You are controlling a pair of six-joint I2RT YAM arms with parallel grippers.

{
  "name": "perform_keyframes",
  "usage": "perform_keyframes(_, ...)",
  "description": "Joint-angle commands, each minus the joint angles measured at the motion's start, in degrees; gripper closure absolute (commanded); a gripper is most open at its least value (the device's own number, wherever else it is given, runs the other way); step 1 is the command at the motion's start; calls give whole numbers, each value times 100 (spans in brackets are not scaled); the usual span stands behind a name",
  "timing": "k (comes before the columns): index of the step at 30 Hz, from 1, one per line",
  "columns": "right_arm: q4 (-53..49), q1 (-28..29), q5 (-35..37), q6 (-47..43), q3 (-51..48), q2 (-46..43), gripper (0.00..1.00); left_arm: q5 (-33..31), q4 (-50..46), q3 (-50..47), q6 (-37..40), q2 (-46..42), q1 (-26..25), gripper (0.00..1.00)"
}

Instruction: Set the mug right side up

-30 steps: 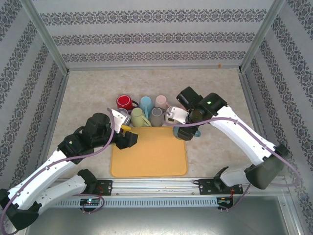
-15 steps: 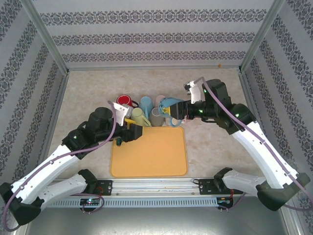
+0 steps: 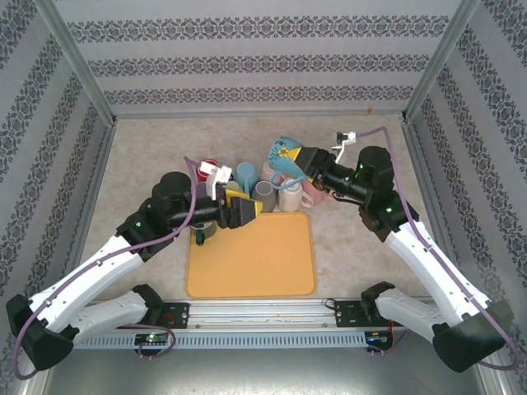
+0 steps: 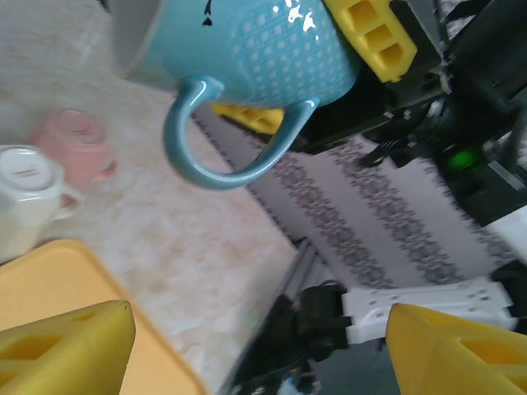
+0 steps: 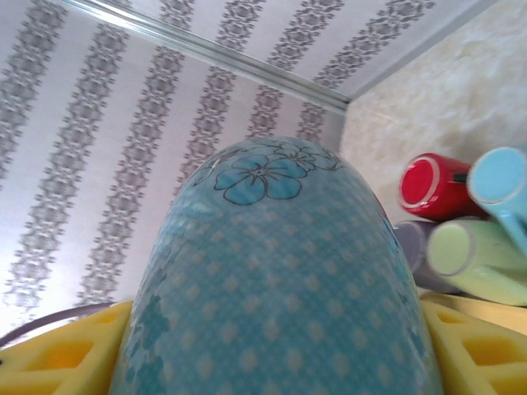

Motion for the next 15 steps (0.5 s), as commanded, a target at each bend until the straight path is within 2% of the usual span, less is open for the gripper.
perform_keyframes(1,1324,-10,-266,773,-93,-271,53,619,1315,-99,-844,323,-50,20)
perform_keyframes(10,1643,83,-230,1063,-334,-501,54,946,2614,-135,-1642,785,21,23)
perform_keyframes(15,1675,265,-257,1001,-340,-528,54,1273,3516,-140,-2100,1033,30,30)
